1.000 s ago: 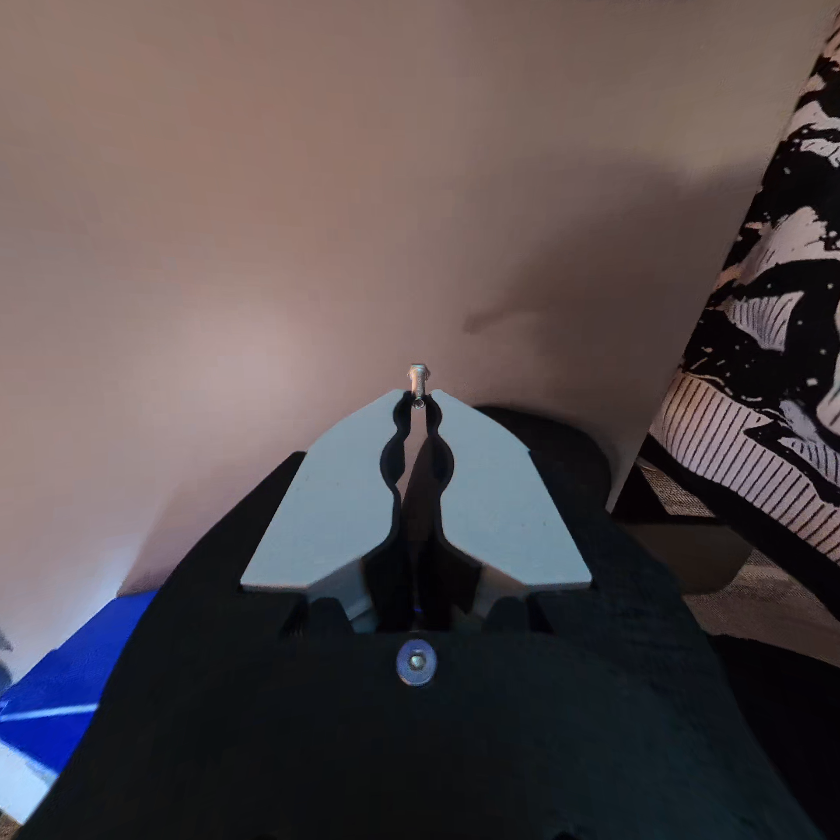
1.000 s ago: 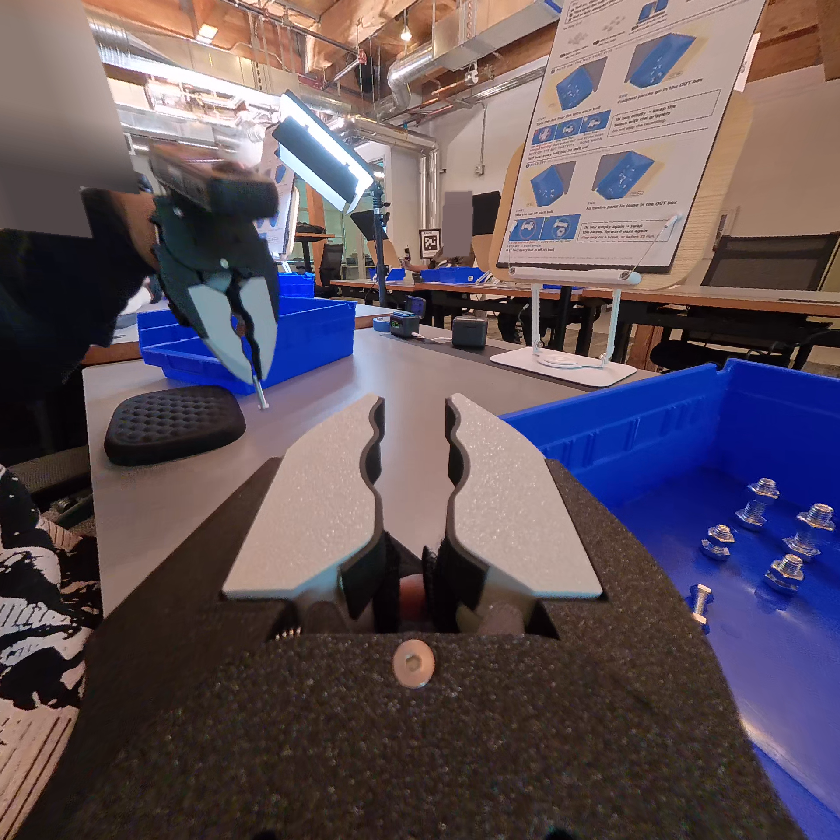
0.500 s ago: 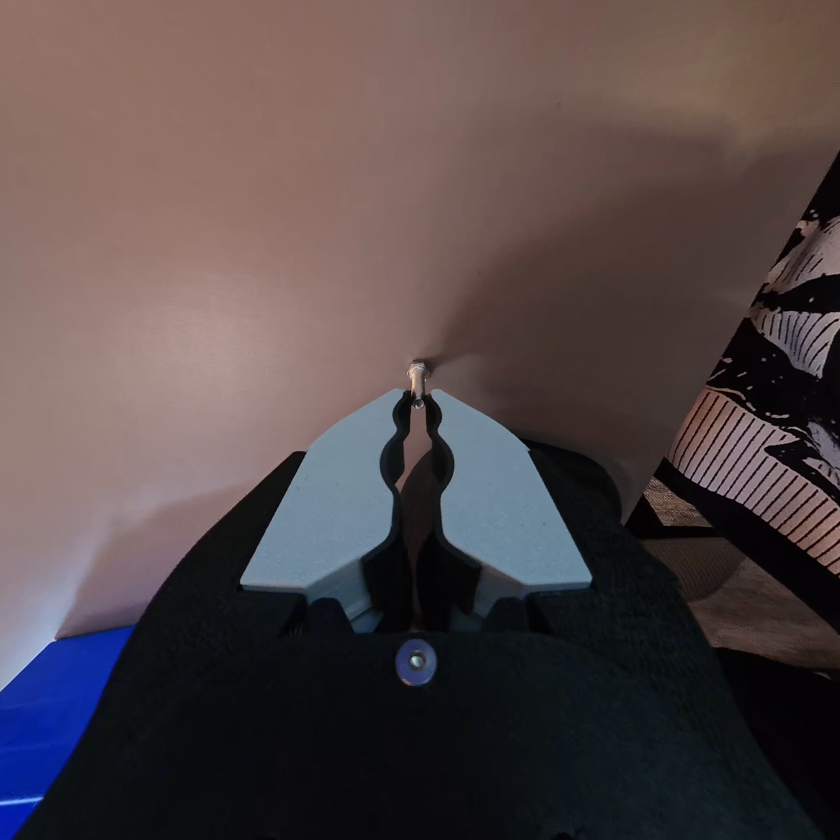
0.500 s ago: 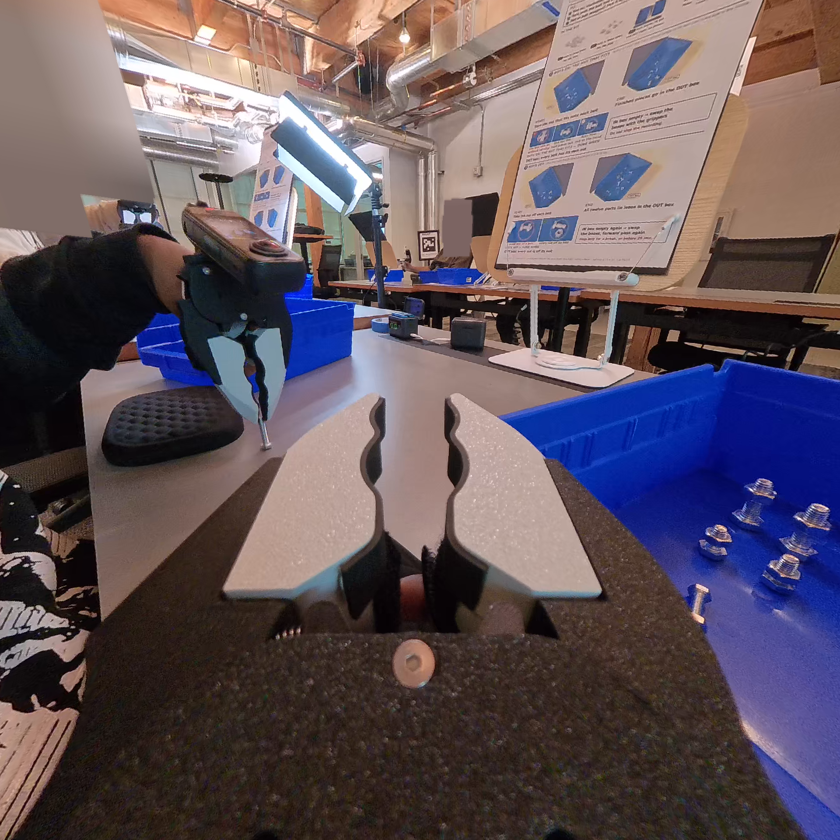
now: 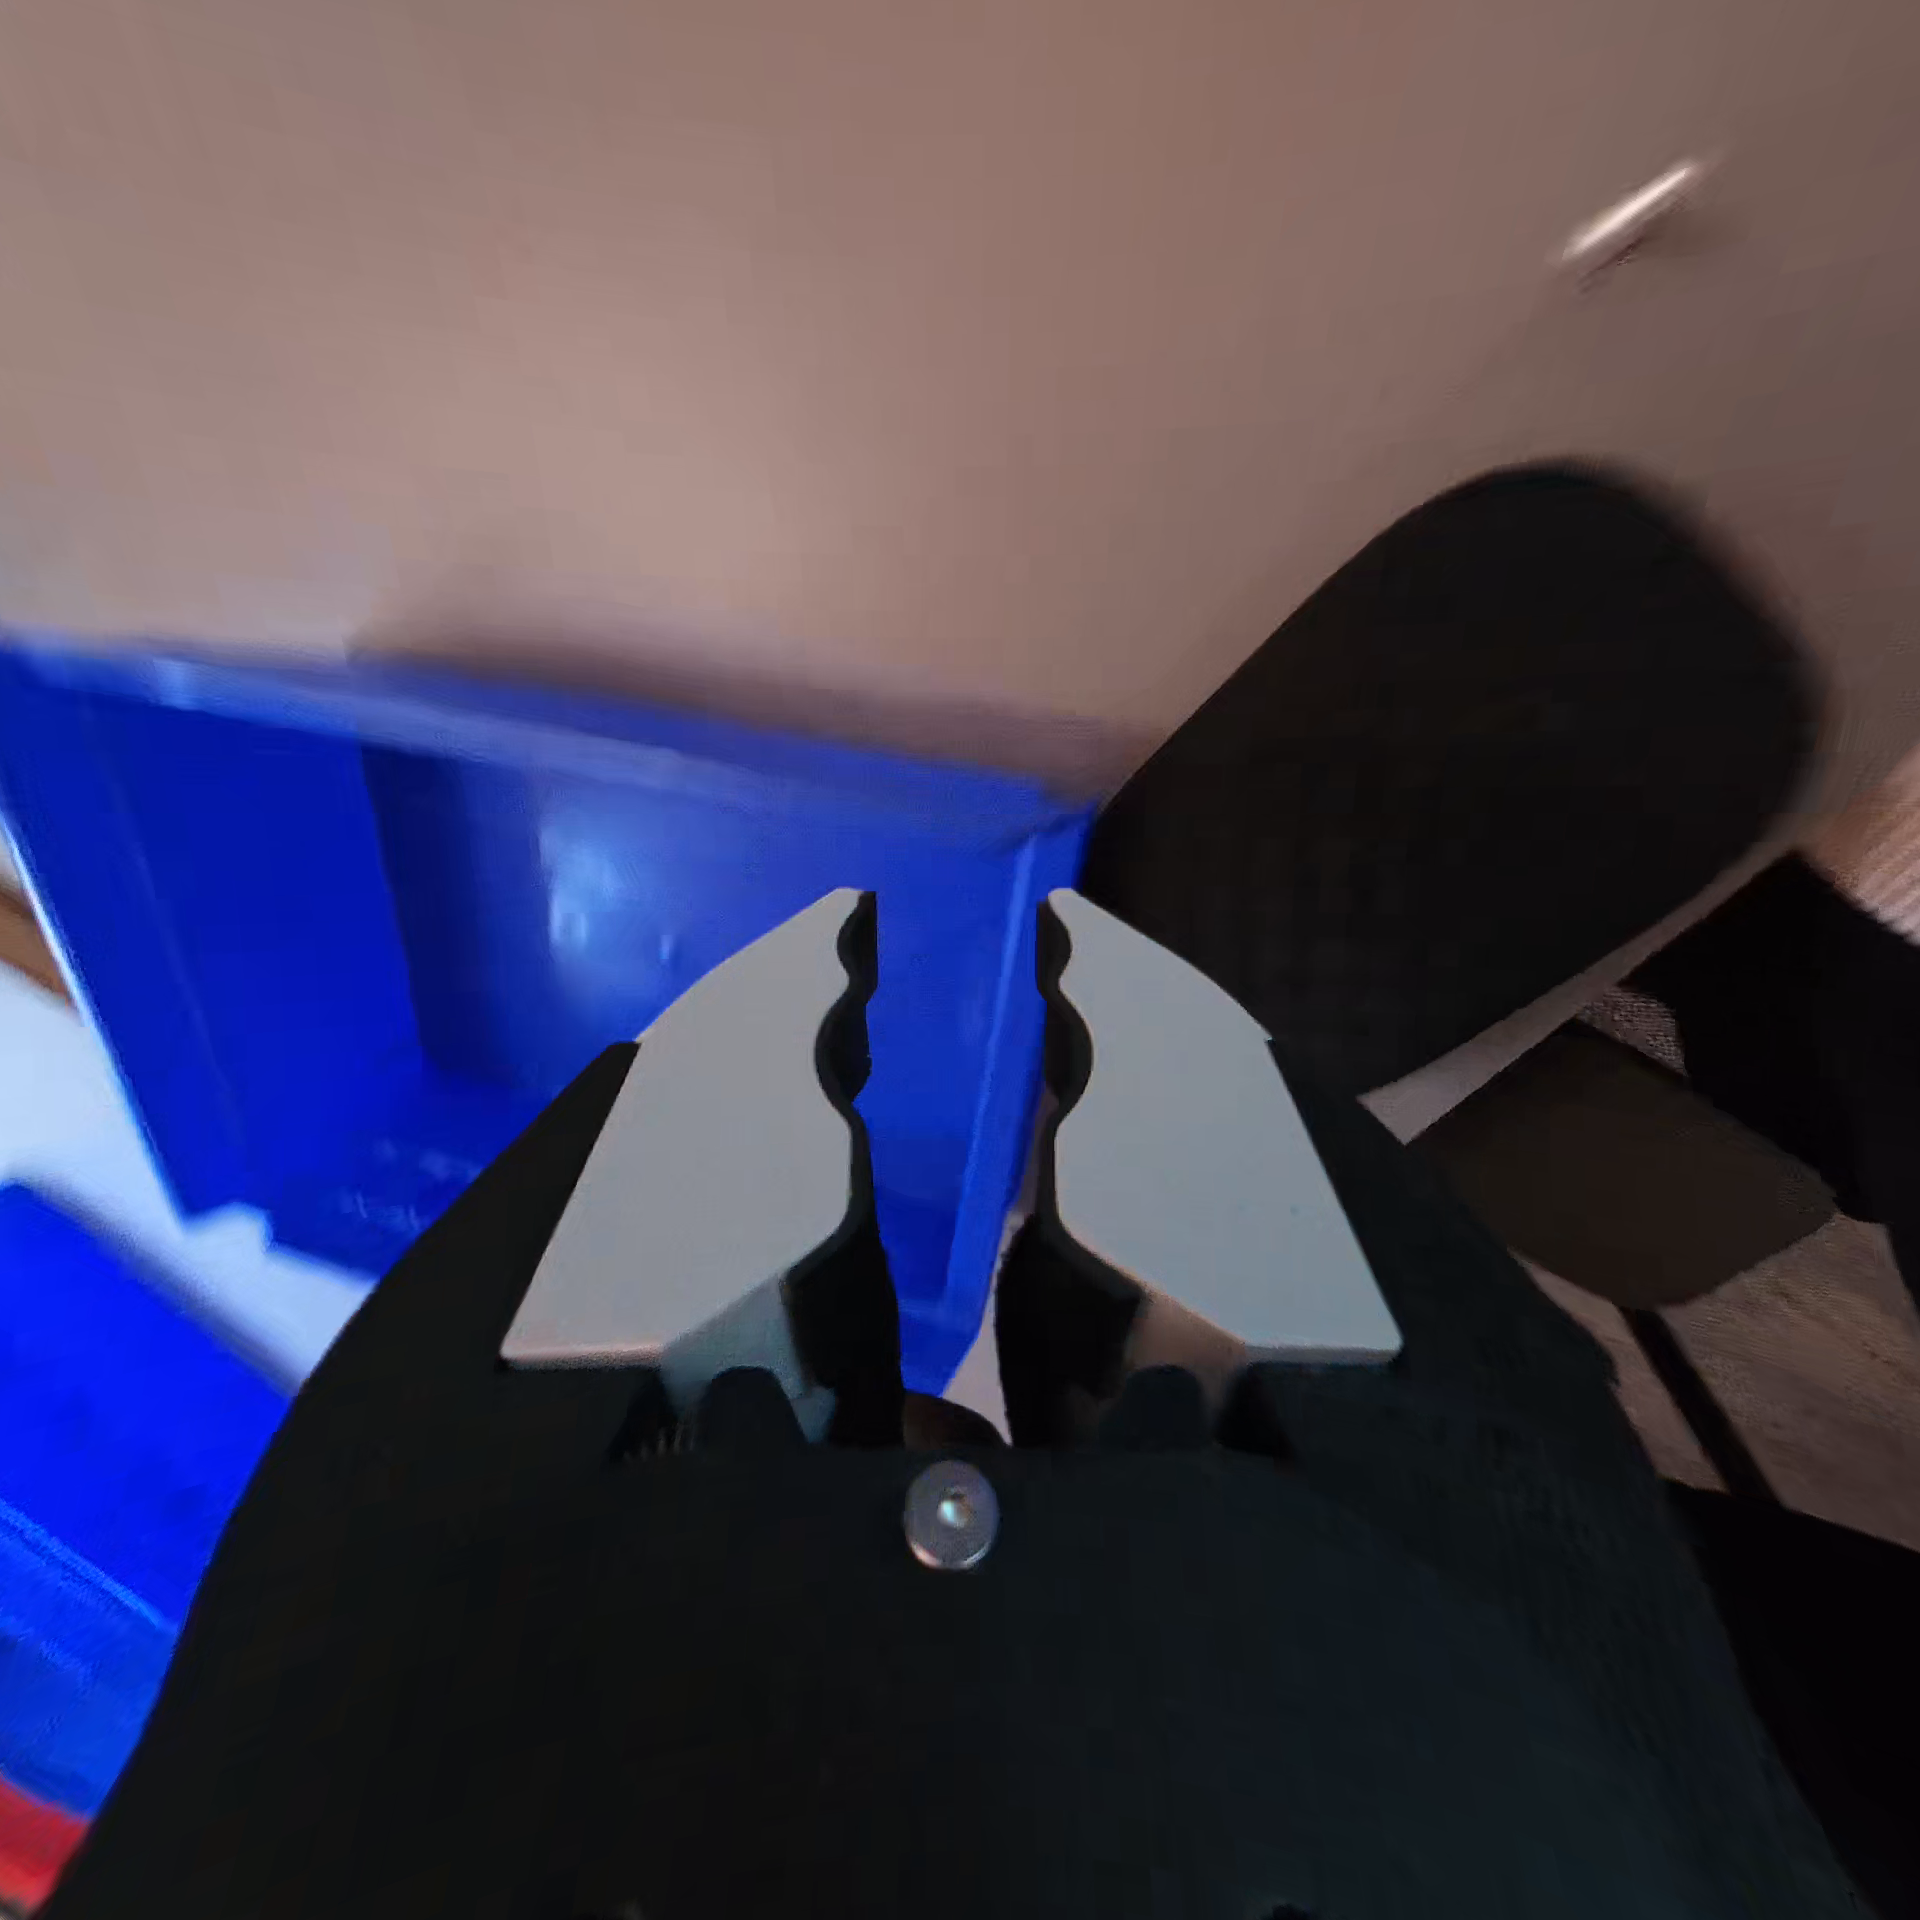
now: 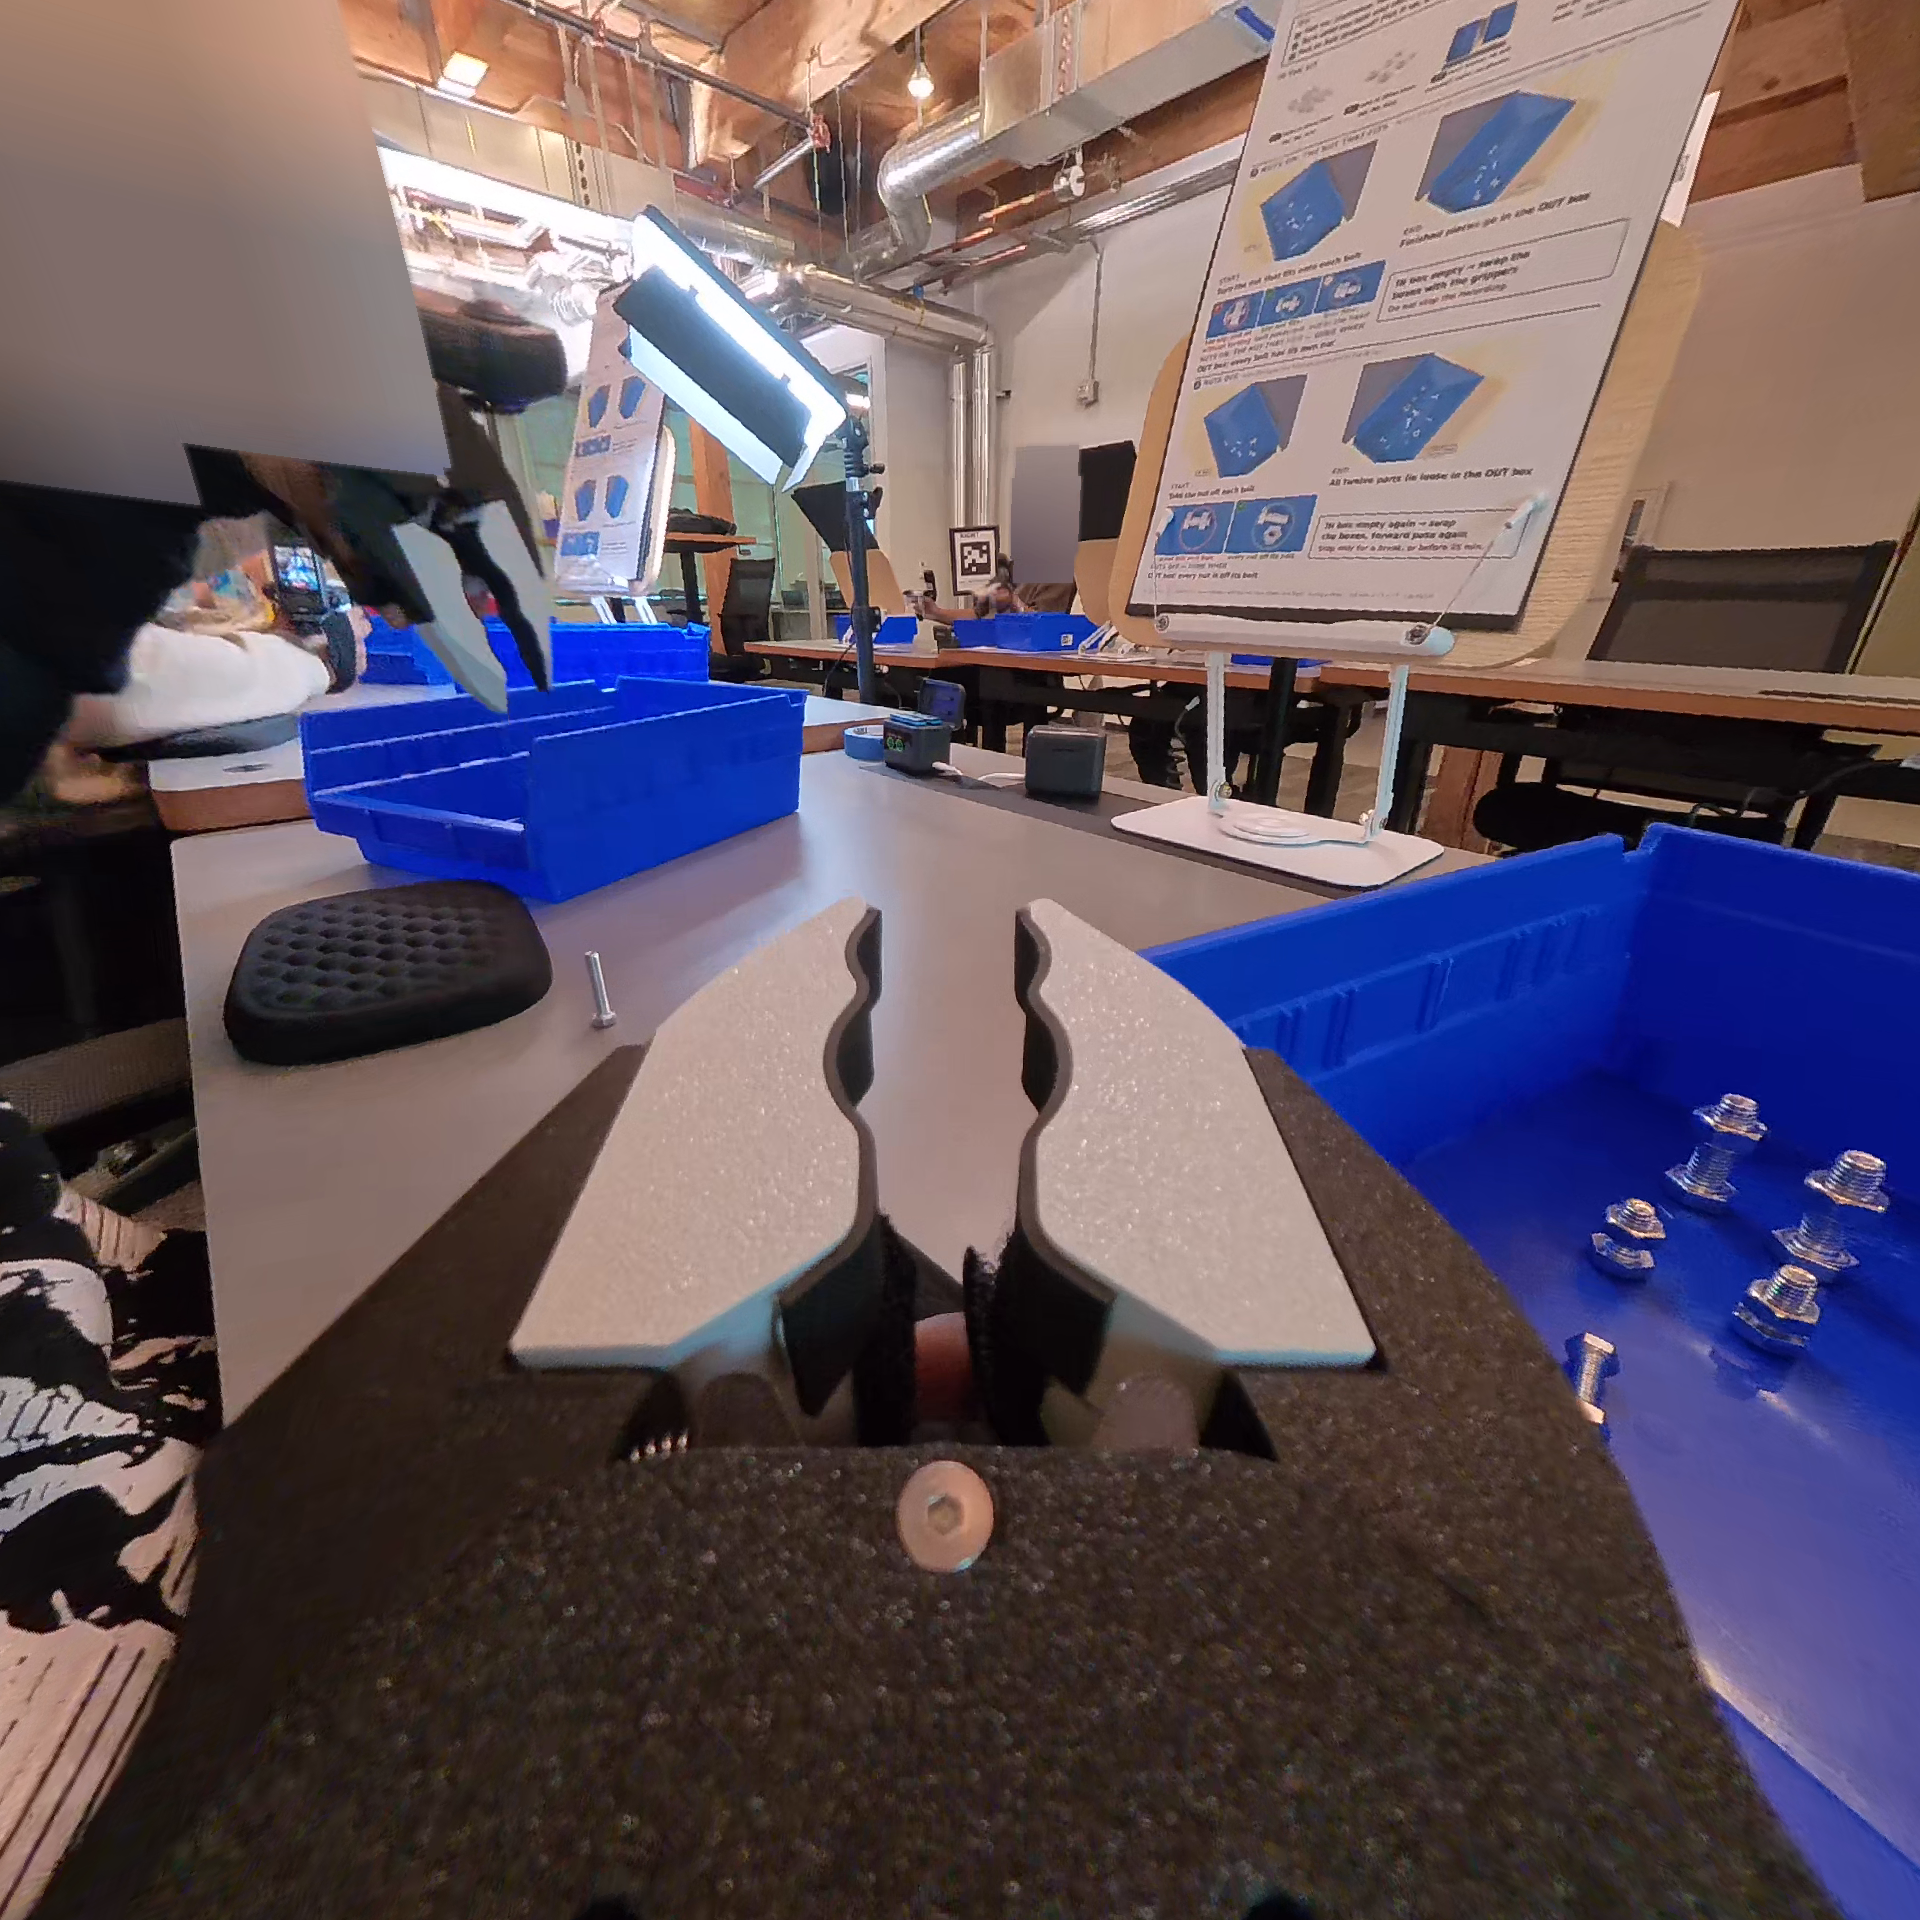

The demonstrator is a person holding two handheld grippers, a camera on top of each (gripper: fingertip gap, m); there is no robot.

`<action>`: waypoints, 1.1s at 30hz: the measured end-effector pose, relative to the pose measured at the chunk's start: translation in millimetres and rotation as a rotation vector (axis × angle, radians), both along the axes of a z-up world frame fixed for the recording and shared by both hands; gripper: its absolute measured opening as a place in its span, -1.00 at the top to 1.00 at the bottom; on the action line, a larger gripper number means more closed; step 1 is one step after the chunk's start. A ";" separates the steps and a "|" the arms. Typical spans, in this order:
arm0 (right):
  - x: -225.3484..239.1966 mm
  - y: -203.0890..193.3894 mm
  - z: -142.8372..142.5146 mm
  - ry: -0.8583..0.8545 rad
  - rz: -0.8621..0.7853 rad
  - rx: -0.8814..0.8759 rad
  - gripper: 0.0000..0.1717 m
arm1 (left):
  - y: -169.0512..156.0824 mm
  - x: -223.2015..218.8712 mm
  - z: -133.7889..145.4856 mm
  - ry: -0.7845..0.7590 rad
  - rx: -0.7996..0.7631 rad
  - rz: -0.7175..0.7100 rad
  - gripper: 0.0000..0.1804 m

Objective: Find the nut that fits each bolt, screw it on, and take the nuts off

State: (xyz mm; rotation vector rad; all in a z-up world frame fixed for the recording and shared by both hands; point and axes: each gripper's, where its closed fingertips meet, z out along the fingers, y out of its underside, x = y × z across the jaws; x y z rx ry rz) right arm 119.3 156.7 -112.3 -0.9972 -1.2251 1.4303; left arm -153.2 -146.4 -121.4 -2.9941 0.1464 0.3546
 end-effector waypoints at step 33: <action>-1.2 0.5 -1.1 -0.006 0.002 -0.009 0.72 | -140.5 -98.3 -115.7 -0.211 -0.445 0.495 0.86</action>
